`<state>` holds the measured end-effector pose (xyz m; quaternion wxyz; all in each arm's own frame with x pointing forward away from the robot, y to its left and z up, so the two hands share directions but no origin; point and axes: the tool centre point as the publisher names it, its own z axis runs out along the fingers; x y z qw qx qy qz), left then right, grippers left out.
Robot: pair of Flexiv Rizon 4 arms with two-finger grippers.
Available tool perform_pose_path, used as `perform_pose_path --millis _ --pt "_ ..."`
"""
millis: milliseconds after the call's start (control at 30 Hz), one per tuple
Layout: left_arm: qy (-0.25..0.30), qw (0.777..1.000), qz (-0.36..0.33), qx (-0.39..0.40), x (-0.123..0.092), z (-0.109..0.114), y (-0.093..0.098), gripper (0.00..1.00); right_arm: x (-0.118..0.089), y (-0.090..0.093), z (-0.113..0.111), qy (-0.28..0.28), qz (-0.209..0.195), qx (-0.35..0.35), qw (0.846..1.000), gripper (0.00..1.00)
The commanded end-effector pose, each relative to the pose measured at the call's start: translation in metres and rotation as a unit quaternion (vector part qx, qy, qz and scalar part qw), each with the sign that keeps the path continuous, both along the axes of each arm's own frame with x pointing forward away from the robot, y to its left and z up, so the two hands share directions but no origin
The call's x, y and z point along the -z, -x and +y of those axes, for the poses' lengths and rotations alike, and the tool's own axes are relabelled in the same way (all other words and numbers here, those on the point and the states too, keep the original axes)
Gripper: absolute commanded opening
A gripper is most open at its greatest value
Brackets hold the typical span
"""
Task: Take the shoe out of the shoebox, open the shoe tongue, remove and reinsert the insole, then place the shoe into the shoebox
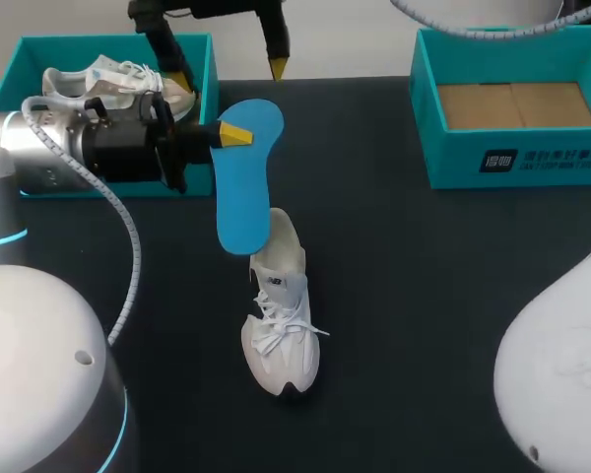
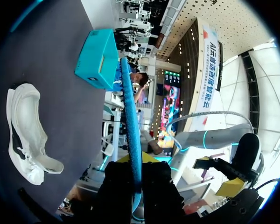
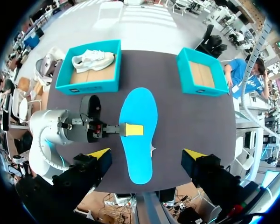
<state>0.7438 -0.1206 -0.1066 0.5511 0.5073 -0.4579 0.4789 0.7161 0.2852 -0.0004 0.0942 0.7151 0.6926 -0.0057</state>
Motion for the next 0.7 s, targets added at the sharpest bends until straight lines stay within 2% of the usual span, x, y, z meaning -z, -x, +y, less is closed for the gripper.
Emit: perform_pose_path --millis 33,67,100,133,233,367,500,633,700 --pt "-0.001 1.000 0.000 -0.001 -0.001 0.001 0.001 0.00 0.013 0.002 -0.032 -0.214 0.003 -0.020 0.977 1.00" --pt "-0.001 1.000 0.000 -0.001 -0.001 0.001 0.001 0.00 0.014 0.003 -0.037 -0.239 -0.008 -0.019 0.971 1.00" --pt "-0.001 1.000 0.000 -0.001 -0.001 0.001 0.001 0.00 0.016 0.003 -0.041 -0.260 0.005 -0.017 0.965 1.00" --pt "-0.001 1.000 0.000 -0.001 -0.001 0.001 0.001 0.00 0.017 0.003 -0.045 -0.278 -0.004 -0.022 0.960 1.00" --pt "-0.001 1.000 0.000 -0.001 -0.001 0.001 0.001 0.00 0.021 0.002 -0.052 -0.306 0.000 -0.019 0.952 1.00" --pt "-0.001 1.000 0.000 -0.001 -0.001 0.001 0.001 0.00 0.027 0.001 -0.062 -0.368 0.002 -0.028 0.930 1.00" --pt "-0.001 1.000 0.000 -0.001 -0.001 0.001 0.001 0.00 0.037 -0.001 -0.071 -0.433 0.003 -0.034 0.901 1.00" --pt "-0.001 1.000 0.000 -0.001 -0.001 0.001 0.001 0.00 0.042 -0.001 -0.078 -0.468 -0.003 -0.036 0.883 1.00" --pt "-0.001 1.000 0.000 -0.001 -0.001 0.001 0.001 0.00 0.045 -0.002 -0.081 -0.492 -0.008 -0.042 0.869 1.00"
